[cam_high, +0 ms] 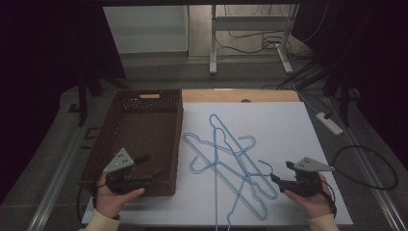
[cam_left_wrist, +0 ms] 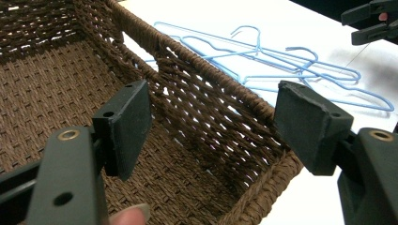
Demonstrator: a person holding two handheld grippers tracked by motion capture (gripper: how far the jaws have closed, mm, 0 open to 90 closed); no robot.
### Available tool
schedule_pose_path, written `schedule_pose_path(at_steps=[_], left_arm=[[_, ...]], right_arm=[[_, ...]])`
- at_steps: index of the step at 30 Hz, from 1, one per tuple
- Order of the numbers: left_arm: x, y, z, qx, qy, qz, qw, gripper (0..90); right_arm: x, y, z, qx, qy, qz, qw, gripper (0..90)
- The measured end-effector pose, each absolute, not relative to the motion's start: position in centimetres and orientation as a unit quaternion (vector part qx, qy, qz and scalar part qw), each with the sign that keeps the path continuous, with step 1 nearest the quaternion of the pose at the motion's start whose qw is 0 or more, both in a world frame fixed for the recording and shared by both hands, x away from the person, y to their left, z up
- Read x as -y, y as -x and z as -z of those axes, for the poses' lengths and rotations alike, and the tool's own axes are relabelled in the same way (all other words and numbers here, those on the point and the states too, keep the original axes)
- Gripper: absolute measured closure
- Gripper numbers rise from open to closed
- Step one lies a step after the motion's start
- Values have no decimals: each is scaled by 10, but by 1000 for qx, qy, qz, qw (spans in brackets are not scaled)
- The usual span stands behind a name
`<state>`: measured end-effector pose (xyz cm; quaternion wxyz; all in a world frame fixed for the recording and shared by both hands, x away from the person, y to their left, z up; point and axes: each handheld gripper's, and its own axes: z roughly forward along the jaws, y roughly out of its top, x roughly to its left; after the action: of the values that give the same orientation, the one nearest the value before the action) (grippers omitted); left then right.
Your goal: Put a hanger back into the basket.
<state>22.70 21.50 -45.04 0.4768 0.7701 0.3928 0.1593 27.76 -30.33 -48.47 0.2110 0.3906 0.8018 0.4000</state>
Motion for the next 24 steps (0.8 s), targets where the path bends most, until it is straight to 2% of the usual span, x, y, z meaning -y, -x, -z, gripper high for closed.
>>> schedule_pose_path(at_steps=[17,24], left_arm=[[-214,-227,450,-392,-772,-158,475,289],[-216,-226,447,-393,-769,-160,478,289]], right_arm=[[302,-277,484,-809,-382,-393,212,288],[277,-279,472,-823,-370,-374,215,313]])
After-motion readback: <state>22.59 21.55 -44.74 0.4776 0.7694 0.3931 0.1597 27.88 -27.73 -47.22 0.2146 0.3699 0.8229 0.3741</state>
